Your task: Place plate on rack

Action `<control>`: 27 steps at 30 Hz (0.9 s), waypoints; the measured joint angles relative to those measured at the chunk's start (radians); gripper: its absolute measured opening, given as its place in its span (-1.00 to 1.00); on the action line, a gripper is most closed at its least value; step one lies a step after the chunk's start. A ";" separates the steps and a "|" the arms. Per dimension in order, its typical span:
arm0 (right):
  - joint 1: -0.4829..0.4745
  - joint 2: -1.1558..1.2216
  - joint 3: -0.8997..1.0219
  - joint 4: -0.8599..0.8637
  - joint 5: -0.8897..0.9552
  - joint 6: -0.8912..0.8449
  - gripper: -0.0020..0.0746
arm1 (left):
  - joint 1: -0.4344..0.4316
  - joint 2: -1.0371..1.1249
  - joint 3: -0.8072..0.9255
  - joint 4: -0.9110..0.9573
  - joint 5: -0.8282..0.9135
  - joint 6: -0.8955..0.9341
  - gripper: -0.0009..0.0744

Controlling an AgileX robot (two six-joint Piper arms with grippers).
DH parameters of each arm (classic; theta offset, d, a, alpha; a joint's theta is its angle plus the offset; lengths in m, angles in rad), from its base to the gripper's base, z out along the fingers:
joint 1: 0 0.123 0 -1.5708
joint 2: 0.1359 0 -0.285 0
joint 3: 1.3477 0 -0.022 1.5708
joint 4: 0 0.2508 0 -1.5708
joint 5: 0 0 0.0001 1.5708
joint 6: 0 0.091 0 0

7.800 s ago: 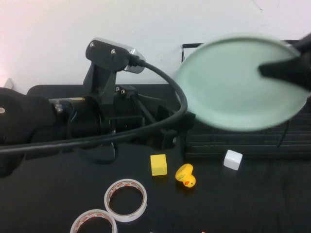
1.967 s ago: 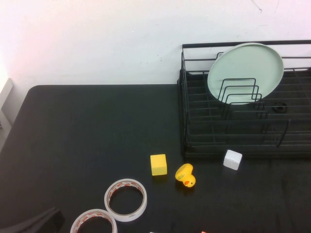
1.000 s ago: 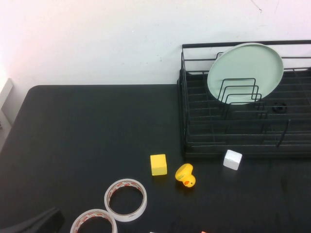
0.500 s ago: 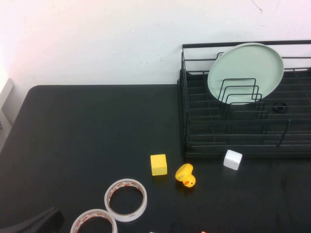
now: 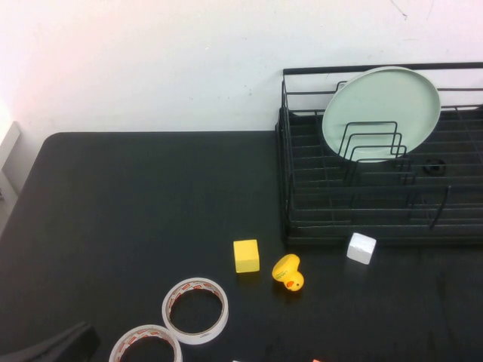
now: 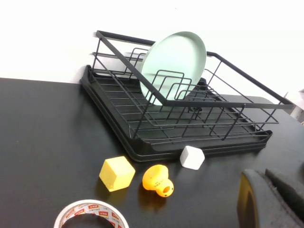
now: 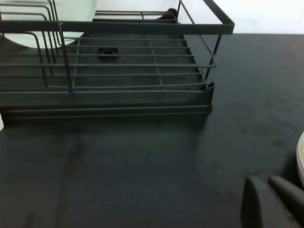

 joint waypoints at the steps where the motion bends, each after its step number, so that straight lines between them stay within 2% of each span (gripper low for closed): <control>1: 0.000 0.000 0.000 0.000 0.000 0.000 -0.92 | 0.000 0.000 0.000 0.000 0.000 0.000 -0.98; 18: 0.000 0.000 0.000 0.000 0.000 0.000 -0.92 | 0.000 0.000 0.000 0.000 -0.003 0.000 -0.98; 23: 0.000 0.000 0.000 0.000 0.000 0.000 -0.92 | 0.000 0.000 0.000 -0.002 -0.092 0.013 -0.98; 27: 0.000 0.000 0.000 0.000 0.000 0.000 -0.92 | 0.000 0.000 0.002 -0.004 -0.137 0.107 -0.98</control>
